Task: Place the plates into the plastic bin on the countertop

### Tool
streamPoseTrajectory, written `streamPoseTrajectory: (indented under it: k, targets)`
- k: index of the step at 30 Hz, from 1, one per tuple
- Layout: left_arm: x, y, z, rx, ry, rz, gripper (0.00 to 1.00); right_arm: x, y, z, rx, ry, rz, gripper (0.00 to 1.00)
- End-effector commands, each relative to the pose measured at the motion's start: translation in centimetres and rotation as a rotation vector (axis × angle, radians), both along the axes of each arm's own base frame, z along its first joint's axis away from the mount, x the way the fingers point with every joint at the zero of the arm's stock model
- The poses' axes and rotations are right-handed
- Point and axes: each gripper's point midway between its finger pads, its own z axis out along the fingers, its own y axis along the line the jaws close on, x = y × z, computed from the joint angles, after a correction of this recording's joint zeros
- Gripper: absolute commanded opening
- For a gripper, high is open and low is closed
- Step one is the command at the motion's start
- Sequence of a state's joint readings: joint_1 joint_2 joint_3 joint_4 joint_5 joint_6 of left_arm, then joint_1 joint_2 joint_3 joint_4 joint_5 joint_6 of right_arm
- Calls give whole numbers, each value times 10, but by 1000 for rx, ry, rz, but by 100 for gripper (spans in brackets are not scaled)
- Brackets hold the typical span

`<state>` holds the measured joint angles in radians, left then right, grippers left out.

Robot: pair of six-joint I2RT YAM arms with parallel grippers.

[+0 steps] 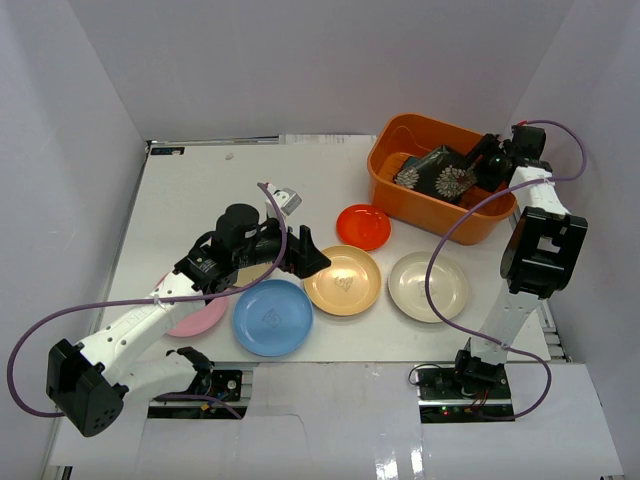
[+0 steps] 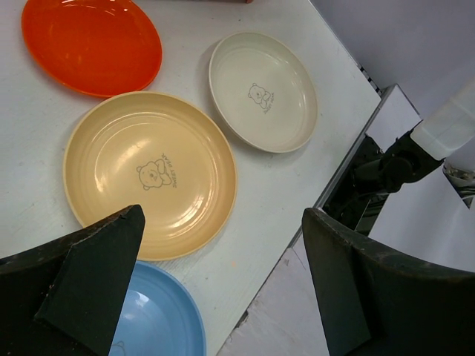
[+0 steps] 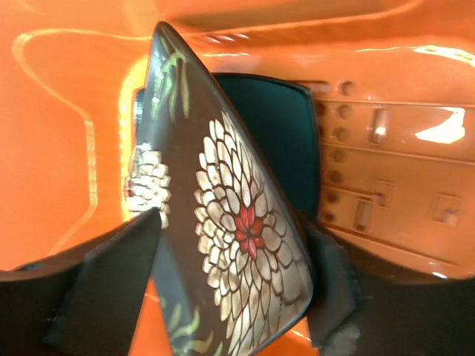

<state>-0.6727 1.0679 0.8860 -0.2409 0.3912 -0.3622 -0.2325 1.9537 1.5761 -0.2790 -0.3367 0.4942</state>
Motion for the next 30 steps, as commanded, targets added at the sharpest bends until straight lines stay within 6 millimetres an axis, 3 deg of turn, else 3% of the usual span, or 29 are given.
streamPoseTrajectory:
  k: [1, 2, 5, 7, 8, 12, 18, 22, 30]
  targets:
    - [7, 2, 16, 4, -50, 31, 98, 11, -10, 40, -129, -88, 7, 78]
    - [7, 3, 16, 6, -52, 35, 98, 11, -14, 41, -188, -83, -8, 86]
    - [10, 5, 15, 14, -54, 53, 98, 11, -20, 49, -308, -65, -43, 98]
    - [12, 7, 16, 16, -62, 67, 98, 9, -22, 56, -366, -66, -49, 96]
    - [12, 7, 16, 18, -64, 71, 98, 11, -26, 63, -422, -69, -80, 90]
    - [16, 11, 14, 34, -66, 104, 98, 11, -25, 81, -574, -72, -83, 90]
    - [30, 24, 8, 74, -64, 212, 98, 10, -16, 91, -640, -80, -69, 90]
    - [37, 31, 3, 102, -62, 266, 98, 8, -11, 83, -635, -42, -19, 90]
    - [38, 29, -1, 109, -49, 264, 98, -1, -20, 50, -682, 54, -6, 95]
